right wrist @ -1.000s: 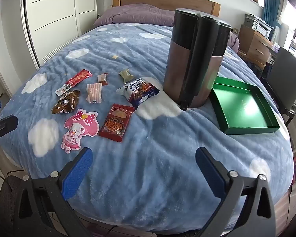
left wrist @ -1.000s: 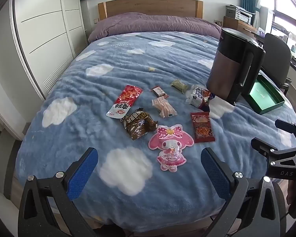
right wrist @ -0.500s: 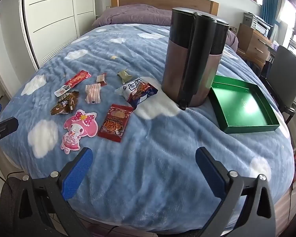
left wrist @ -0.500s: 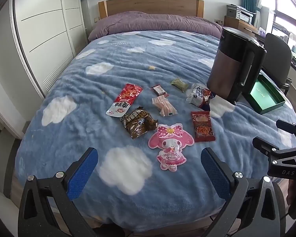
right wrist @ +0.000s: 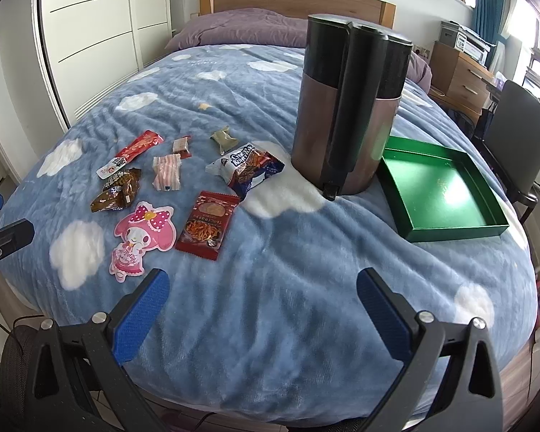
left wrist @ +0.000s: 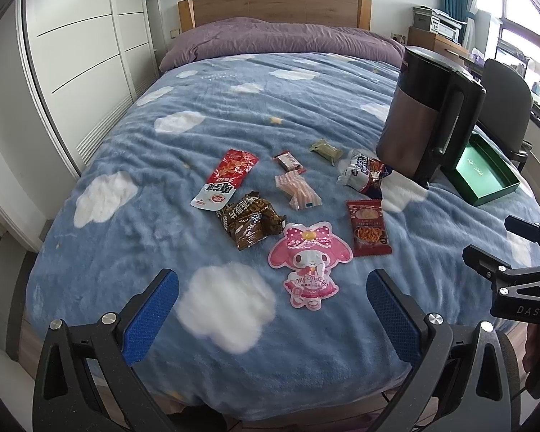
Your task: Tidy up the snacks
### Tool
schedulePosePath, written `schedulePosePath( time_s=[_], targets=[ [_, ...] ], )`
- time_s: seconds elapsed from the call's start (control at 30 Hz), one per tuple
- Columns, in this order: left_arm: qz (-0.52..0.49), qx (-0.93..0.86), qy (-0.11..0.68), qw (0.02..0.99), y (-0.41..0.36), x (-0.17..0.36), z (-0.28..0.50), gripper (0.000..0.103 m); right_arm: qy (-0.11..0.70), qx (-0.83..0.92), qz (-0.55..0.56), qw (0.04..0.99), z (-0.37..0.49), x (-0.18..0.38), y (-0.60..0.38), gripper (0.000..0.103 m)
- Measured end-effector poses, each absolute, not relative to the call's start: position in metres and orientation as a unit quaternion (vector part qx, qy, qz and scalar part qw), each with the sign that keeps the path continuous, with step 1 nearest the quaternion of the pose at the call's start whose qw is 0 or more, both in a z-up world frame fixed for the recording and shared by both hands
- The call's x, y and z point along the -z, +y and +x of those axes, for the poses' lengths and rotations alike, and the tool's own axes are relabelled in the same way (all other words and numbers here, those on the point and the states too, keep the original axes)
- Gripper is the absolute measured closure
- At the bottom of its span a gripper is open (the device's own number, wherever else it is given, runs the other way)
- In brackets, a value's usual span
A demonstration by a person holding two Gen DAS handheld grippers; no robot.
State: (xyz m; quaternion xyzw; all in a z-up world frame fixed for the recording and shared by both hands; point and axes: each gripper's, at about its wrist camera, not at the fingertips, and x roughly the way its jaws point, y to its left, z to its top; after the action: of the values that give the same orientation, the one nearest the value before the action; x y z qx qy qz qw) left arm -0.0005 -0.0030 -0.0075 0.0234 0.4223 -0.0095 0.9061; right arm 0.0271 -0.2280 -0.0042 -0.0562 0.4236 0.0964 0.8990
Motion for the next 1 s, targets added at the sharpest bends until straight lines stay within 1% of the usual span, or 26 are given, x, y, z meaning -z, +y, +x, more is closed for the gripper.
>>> schedulePosePath(
  time_s=[1.0],
  targets=[
    [0.020, 0.006, 0.426, 0.904, 0.0015, 0.0080, 0.0028, 0.001, 0.416, -0.097, -0.056, 0.902, 0.0272, 0.0003, -0.2308, 0.000]
  ],
)
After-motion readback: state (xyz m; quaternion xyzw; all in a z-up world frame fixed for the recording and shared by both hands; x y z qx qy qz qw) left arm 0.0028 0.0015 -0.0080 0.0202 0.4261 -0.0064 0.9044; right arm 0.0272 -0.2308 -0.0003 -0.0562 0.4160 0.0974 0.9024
